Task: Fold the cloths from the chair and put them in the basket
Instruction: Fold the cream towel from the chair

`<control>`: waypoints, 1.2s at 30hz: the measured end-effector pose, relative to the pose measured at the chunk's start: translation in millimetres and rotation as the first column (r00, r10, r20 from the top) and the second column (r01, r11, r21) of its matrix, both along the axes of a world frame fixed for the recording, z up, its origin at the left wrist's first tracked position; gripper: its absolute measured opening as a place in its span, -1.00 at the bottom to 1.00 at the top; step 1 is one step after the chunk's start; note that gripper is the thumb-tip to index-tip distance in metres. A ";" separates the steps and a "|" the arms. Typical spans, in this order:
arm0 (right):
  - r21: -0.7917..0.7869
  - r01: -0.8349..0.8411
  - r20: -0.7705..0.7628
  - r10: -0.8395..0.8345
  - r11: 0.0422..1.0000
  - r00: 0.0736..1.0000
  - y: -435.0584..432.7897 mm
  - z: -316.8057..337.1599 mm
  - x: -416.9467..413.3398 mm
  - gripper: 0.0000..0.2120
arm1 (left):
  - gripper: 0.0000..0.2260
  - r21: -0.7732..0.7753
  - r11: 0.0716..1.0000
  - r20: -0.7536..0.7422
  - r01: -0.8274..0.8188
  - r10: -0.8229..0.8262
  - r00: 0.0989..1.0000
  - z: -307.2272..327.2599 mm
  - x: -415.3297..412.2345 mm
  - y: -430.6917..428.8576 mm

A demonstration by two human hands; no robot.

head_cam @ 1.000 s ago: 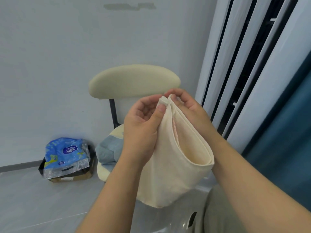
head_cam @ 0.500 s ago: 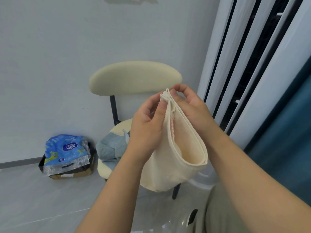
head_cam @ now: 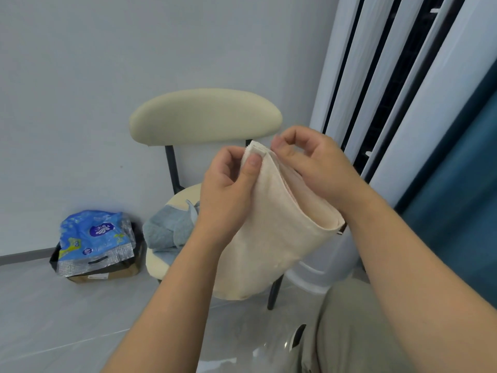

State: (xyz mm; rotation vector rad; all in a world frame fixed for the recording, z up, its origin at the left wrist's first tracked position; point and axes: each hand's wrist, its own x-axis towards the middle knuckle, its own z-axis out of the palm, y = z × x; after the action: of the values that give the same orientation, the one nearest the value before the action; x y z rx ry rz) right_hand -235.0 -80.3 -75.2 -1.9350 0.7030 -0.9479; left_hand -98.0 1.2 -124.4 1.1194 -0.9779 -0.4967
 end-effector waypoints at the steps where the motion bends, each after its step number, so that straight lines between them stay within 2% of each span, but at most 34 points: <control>1: -0.032 -0.002 -0.055 0.000 0.999 0.998 0.3 -1.0 -4.7 -0.75 | -0.87 -0.012 1.000 0.006 0.000 0.000 1.000 -0.3 1.0 -1.3; 5: -0.146 0.002 -0.247 -0.039 0.989 0.968 0.7 -10.0 -18.0 -0.67 | -0.90 -0.060 0.997 -0.005 -0.056 0.056 0.998 2.8 6.9 -4.5; 8: -0.227 -0.059 -0.338 -0.021 0.972 0.941 -3.3 -14.2 -28.1 -0.56 | -0.89 -0.075 0.993 -0.036 -0.092 0.089 0.995 5.7 12.6 -5.5; 12: -0.300 -0.156 -0.597 -0.057 0.941 0.800 -15.3 -11.9 -36.0 -0.17 | -0.88 -0.103 0.979 -0.106 -0.173 0.162 0.981 9.1 27.0 -6.1; 14: -0.326 -0.169 -0.652 -0.092 0.930 0.753 -17.3 -2.5 -34.7 -0.19 | -0.88 -0.107 0.972 -0.119 -0.211 0.198 0.973 9.7 34.5 -6.5; 18: -0.415 -0.199 -0.598 -0.101 0.888 0.795 -13.1 29.2 -23.5 -0.34 | -0.88 -0.106 0.952 -0.179 -0.287 0.265 0.947 7.7 48.3 -7.4; 21: -0.537 -0.207 -0.565 -0.167 0.818 0.808 -7.6 52.2 -10.6 -0.40 | -0.88 -0.076 0.941 -0.246 -0.329 0.302 0.921 2.6 58.3 -8.2; 24: -0.499 -0.261 -0.576 -0.091 0.827 0.812 -1.1 66.8 -1.4 -0.43 | -0.89 -0.040 0.948 -0.298 -0.316 0.290 0.909 -4.3 64.6 -11.2; 27: -0.554 -0.221 -0.554 -0.158 0.802 0.818 0.2 74.6 2.7 -0.46 | -0.88 -0.024 0.954 -0.331 -0.300 0.275 0.903 -6.8 67.3 -12.3; 34: -0.484 -0.141 -0.433 -0.096 0.864 0.896 -4.0 68.9 -5.3 -0.57 | -0.87 -0.030 0.969 -0.299 -0.245 0.225 0.928 -6.9 62.2 -14.2; 36: -0.527 -0.105 -0.409 -0.143 0.844 0.901 -6.2 65.9 -5.2 -0.57 | -0.87 -0.014 0.972 -0.288 -0.235 0.221 0.932 -7.3 61.1 -14.7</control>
State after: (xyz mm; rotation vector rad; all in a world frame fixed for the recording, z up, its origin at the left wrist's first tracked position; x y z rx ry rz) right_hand -240.2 -86.5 -9.3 -2.7045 0.7583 -0.7768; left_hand -37.0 -13.4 -131.7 1.0679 -0.5961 -0.4283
